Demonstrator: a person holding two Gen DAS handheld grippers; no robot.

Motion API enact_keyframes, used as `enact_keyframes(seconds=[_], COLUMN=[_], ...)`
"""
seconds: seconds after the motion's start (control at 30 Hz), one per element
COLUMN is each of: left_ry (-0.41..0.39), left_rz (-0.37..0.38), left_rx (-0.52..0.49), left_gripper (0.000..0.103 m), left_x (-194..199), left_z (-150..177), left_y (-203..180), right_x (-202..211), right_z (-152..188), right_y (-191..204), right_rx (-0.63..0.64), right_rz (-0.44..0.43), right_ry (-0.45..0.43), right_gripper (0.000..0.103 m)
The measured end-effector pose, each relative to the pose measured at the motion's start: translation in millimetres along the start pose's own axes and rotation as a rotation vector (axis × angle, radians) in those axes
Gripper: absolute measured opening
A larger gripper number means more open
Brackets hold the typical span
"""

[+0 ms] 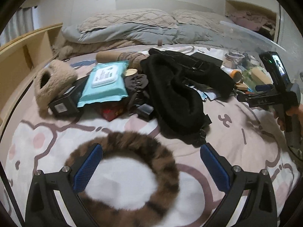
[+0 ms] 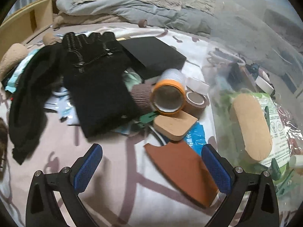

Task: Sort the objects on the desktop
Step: 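Close the left tool on the fur ring while the right tool nears the leather strip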

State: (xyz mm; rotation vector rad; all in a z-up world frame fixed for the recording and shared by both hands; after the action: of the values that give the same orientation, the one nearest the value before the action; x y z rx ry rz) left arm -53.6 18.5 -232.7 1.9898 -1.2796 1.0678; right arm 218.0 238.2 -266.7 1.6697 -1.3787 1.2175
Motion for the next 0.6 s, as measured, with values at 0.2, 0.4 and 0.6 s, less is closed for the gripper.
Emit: enact_keyframes(seconds=[0.2,0.4,0.6], left_ry=[0.035,0.069,0.112], left_rz=[-0.006,-0.017,-0.018], left_rx=[-0.042,-0.008,0.081], left_gripper=[0.103,0.103,0.103], left_x=[-19,-30,-39], left_z=[6,19,30], left_y=[-7,2,21], right_x=[-12,-25,-24], right_z=[-1,-3,7], right_y=[3,1,3], right_rx=[0.024,0.021,0.011], right_rz=[0.01,-0.035,-0.097], right_ry=[0.036,0.061,0.071], right_gripper=[0.103,0.103,0.103])
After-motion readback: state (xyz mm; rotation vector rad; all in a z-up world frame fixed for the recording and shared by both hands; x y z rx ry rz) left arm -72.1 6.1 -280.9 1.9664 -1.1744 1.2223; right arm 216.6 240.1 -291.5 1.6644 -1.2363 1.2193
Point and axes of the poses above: each gripper's, at about its wrist camera, not at the fingertips, and x roughly against the way its jaws point, y to its left, z to its underside, the point moved 7 cm from there along -x, roughly the way its jaws point, and after that the axes turned 11 degrees about y, right-handed, at the moved point
